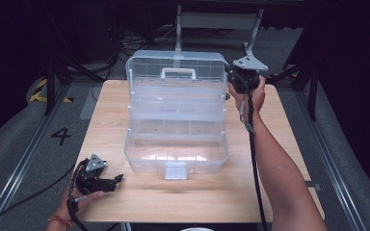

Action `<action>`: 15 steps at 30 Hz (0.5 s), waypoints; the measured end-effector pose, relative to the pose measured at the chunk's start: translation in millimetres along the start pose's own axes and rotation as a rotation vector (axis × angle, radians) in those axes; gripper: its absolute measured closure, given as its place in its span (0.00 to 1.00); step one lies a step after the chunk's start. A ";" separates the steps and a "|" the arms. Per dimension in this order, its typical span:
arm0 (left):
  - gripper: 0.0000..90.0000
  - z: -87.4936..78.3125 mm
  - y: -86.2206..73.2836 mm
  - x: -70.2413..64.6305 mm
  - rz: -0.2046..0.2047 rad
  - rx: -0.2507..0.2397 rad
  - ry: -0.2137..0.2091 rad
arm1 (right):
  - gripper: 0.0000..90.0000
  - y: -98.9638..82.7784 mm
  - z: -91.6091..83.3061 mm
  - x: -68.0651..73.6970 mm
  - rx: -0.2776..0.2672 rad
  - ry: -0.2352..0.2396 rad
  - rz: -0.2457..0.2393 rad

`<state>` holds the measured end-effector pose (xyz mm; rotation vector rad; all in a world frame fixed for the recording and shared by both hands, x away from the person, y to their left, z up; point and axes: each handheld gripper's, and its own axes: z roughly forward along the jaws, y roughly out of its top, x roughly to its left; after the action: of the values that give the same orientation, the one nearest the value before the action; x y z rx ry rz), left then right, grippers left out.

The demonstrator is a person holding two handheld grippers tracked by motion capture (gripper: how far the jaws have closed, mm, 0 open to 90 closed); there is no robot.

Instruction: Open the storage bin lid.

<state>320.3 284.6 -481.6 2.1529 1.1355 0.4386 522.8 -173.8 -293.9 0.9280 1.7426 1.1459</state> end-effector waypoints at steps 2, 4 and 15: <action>0.17 0.0 0.0 0.0 0.000 0.000 0.000 | 0.95 0.3 1.9 -1.8 0.007 0.006 0.012; 0.17 0.1 0.0 0.0 0.000 -0.001 -0.001 | 0.95 0.3 4.7 -2.2 0.011 0.004 0.008; 0.17 0.1 -0.1 0.0 0.000 -0.001 0.000 | 0.95 -0.5 17.7 -7.9 0.031 0.021 0.032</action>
<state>320.3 284.6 -481.7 2.1520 1.1344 0.4388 541.9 -175.2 -296.8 0.9686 1.7725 1.1564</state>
